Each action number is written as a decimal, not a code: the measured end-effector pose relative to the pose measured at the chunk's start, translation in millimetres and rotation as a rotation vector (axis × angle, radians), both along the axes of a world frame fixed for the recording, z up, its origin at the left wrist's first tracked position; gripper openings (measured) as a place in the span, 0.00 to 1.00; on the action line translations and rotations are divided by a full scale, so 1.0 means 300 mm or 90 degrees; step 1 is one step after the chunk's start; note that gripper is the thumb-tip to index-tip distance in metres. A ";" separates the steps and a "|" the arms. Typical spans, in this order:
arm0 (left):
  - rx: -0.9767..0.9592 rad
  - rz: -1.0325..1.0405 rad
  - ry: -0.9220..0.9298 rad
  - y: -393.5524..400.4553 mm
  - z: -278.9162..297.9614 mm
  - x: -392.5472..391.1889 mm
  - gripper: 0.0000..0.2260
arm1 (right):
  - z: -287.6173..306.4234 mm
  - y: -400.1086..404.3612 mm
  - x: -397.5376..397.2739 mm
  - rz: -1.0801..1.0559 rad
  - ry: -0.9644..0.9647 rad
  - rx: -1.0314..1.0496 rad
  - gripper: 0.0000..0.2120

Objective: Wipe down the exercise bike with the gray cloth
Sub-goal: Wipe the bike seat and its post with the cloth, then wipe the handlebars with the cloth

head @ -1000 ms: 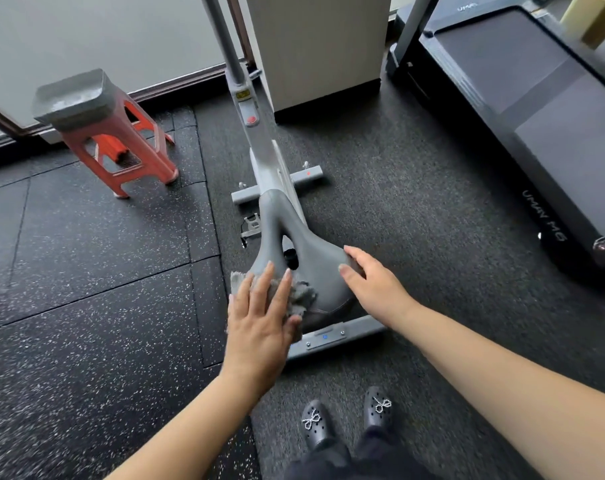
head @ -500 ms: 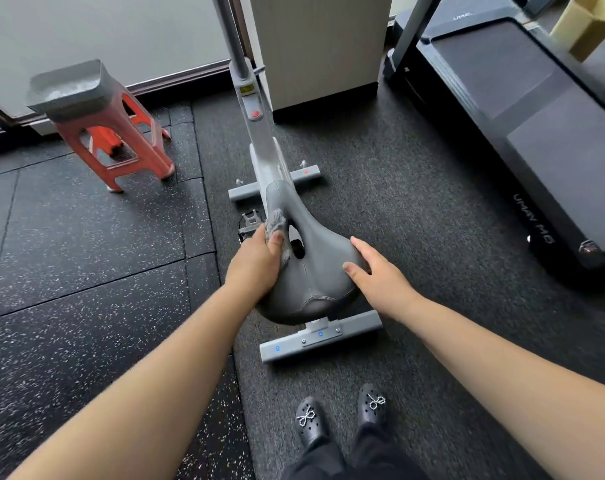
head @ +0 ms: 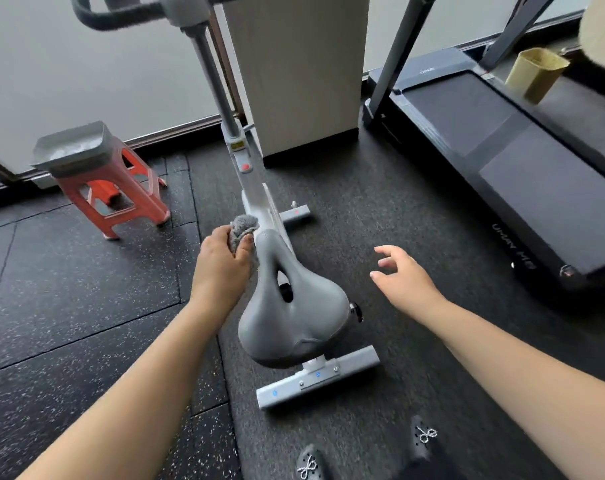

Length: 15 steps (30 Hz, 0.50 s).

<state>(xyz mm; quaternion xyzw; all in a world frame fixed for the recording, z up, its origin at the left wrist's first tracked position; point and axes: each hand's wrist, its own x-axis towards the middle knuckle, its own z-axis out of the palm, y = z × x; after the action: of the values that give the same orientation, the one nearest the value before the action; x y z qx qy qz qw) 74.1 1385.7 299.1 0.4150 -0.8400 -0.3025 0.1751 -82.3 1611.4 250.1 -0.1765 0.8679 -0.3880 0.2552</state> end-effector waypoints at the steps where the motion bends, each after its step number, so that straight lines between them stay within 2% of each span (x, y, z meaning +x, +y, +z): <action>1: 0.005 -0.002 0.007 0.013 0.017 -0.037 0.14 | 0.007 0.008 -0.035 0.001 -0.001 -0.003 0.20; 7: 0.051 0.020 -0.006 0.135 0.049 -0.286 0.14 | 0.022 0.096 -0.319 0.060 0.028 0.013 0.14; 15: 0.081 0.045 -0.083 0.401 0.001 -0.728 0.15 | 0.087 0.290 -0.768 0.216 0.071 0.072 0.16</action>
<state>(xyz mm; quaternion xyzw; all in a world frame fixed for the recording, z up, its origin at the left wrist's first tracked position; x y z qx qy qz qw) -144.2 1506.1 299.4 0.4736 -0.8134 -0.3212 0.1043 -312.5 1698.4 276.3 -0.3267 0.8590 -0.2796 0.2778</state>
